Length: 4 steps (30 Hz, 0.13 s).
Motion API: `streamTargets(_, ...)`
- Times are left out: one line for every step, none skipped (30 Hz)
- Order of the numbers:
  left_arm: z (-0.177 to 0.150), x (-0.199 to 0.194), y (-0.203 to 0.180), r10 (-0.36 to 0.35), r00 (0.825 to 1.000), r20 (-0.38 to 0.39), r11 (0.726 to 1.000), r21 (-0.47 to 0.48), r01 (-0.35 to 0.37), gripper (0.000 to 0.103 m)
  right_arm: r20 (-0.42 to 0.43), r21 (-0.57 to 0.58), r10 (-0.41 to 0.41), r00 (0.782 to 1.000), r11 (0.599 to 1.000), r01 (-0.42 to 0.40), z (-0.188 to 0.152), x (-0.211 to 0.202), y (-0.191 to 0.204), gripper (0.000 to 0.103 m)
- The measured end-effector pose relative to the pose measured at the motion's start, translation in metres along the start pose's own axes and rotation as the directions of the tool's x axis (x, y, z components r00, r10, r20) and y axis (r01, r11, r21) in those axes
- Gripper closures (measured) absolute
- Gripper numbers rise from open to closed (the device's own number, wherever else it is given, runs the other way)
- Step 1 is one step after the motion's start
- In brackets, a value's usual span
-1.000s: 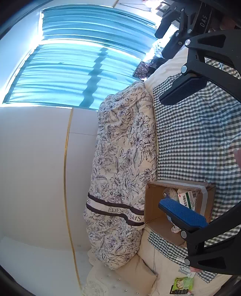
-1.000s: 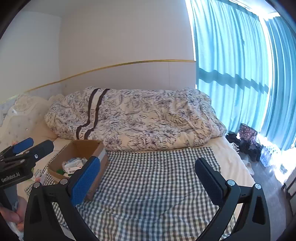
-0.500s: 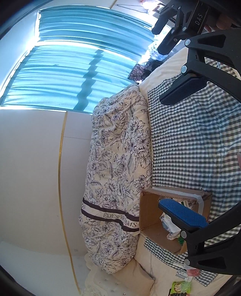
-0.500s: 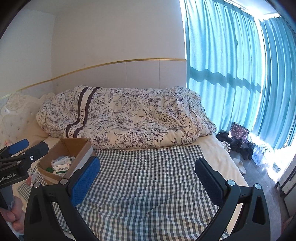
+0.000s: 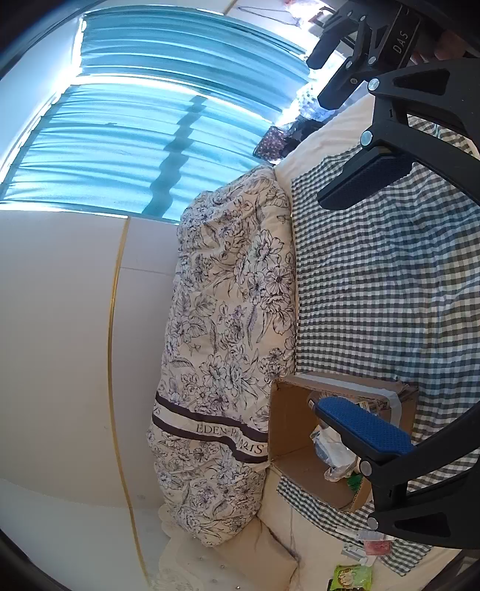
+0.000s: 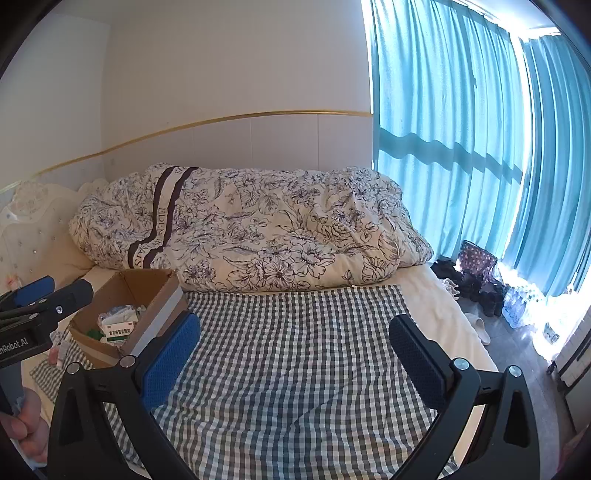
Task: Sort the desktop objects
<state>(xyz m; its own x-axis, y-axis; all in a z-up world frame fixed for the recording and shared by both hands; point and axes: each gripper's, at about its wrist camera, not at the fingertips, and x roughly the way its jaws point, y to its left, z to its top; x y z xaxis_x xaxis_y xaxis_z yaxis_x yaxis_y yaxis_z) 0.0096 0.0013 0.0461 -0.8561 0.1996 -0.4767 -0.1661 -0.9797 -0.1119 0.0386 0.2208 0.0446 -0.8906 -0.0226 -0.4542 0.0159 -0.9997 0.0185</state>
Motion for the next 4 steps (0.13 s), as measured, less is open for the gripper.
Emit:
streamTargets(-0.0004,0.0005,0.0,0.0,1.0,-0.003,1.0,-0.001,0.0,0.0,-0.001,0.001,0.001,1.0,1.0,-0.001,0.0,0.0002,-0.0006,0.0)
streamTargets(-0.0009,0.001,0.0002,0.0,1.0,-0.004,1.0,-0.003,0.0,0.0,-0.002,0.002,0.001,1.0,1.0,-0.001,0.0001,0.0003,-0.0012,0.0)
streamTargets(-0.0015,0.0013,0.0004,0.003,1.0,-0.004,1.0,-0.004,-0.003,0.0,-0.003,0.003,0.0,1.0,1.0,0.0,0.0001,0.0006,-0.0018,0.0)
streamTargets(-0.0018,0.0017,0.0006,0.004,1.0,-0.005,1.0,-0.004,-0.004,0.0,-0.003,0.002,0.001,1.0,1.0,-0.001,-0.0001,0.0009,-0.0025,0.0)
